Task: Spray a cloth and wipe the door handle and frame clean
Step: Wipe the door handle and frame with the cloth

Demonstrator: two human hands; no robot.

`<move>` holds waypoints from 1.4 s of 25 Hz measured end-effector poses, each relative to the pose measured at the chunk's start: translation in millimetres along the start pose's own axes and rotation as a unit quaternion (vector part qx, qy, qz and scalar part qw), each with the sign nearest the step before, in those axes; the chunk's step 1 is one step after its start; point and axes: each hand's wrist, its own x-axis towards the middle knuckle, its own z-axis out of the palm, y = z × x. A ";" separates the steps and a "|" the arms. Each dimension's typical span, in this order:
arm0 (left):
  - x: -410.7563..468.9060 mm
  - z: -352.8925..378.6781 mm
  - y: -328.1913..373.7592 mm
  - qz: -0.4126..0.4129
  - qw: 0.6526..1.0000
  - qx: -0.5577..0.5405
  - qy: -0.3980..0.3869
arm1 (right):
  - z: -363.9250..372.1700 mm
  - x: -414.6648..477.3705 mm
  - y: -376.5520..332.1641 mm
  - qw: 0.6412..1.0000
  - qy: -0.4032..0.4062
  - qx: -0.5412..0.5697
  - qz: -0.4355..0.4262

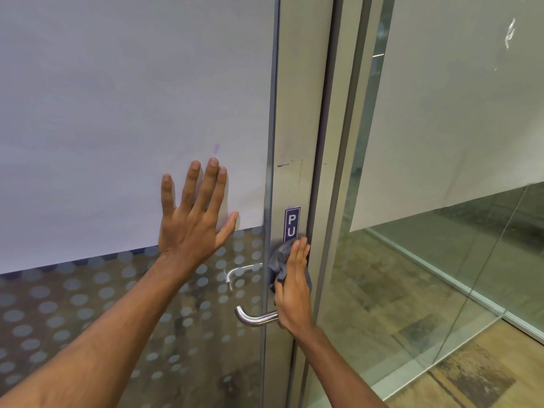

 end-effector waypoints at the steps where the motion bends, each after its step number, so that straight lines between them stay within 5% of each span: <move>1: 0.0 0.1 0.2 0.000 1.000 0.001 0.001 | -2.4 -0.4 0.4 1.000 -0.003 0.010 0.006; 9: -0.2 1.5 -1.5 0.001 1.000 0.002 0.004 | -24.1 53.7 -48.5 0.984 0.165 0.010 -0.074; 13: -0.2 0.9 -0.2 0.002 1.000 0.010 0.004 | -4.9 3.6 -23.0 0.983 0.175 0.028 0.046; 17: 0.1 1.3 0.2 0.000 1.000 0.007 0.003 | -7.7 -21.1 -16.7 0.958 0.163 0.160 0.175; 23: 0.5 0.8 -1.1 -0.002 1.000 0.001 0.002 | -27.8 53.3 -59.1 0.960 0.220 0.154 0.081; 30: -0.2 1.0 0.0 0.003 1.000 0.007 0.002 | -25.4 -10.1 -15.3 0.978 0.158 0.103 0.092; 35: -1.3 0.4 -0.4 0.005 1.000 0.005 0.008 | -33.5 25.9 -29.4 0.983 0.183 0.012 -0.022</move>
